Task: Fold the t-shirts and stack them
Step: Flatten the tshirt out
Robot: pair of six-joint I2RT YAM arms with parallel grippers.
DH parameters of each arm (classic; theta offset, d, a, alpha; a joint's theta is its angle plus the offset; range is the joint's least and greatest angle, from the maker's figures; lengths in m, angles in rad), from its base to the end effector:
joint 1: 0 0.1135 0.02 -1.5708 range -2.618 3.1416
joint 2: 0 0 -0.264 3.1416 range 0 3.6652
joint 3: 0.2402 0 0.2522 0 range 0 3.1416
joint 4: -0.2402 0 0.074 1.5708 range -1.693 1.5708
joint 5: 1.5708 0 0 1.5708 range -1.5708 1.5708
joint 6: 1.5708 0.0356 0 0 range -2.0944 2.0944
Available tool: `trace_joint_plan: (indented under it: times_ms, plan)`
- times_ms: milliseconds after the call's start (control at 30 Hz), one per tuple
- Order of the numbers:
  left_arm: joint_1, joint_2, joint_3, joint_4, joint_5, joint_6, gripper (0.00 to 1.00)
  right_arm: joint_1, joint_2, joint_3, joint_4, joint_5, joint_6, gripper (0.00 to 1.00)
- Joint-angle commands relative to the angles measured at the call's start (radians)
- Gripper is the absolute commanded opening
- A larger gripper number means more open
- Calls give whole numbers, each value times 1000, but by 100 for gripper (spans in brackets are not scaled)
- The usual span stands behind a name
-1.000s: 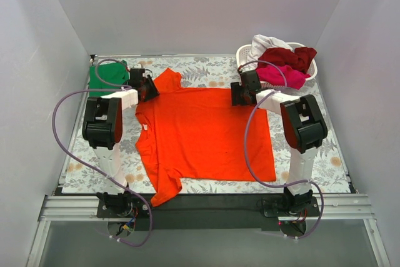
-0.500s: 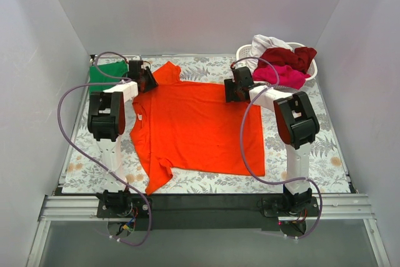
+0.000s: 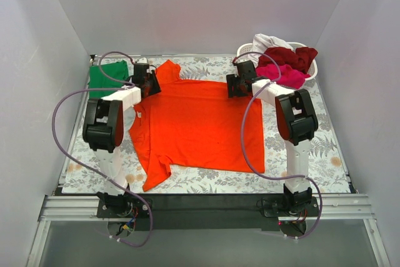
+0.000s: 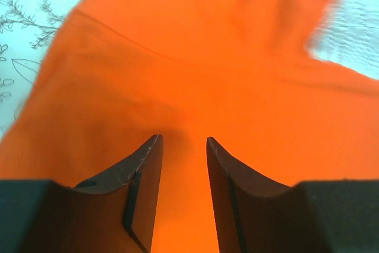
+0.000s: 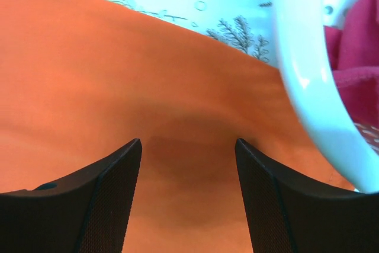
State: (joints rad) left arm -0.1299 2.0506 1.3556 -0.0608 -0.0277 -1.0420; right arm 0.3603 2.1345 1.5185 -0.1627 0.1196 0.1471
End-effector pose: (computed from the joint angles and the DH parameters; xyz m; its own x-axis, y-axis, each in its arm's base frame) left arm 0.4445 -0.0571 0.1617 -0.4377 -0.8132 -0.3835 -0.5319 0.5781 -0.6187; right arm 0.4446 0.1630 0.1673 -0.6898 -0.1044 -0.7164 -0.1713 0.9850 0.0214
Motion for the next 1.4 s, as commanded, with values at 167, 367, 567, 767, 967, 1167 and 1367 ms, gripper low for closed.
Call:
trace_joint_plan:
  times_ms: [167, 367, 567, 767, 967, 1167, 1367]
  plan:
    - [-158, -535, -326, 6, -349, -67, 35, 57, -254, -142, 64, -101, -41, 59]
    - [-192, -794, -556, -81, -446, -184, 35, 95, -429, -340, 118, -112, -8, 59]
    - [-327, -984, -705, -222, -552, -317, 32, 97, -597, -532, 132, -68, 6, 59]
    - [-461, -1084, -739, -474, -698, -536, 31, 97, -722, -656, 140, -47, 20, 60]
    - [-459, -1149, -835, -488, -701, -653, 35, 97, -788, -751, 187, -58, 40, 60]
    - [-448, -1032, -836, -415, -669, -653, 36, 97, -818, -774, 189, -54, 34, 61]
    - [-372, -960, -868, -271, -562, -593, 36, 95, -849, -787, 189, -64, 35, 61]
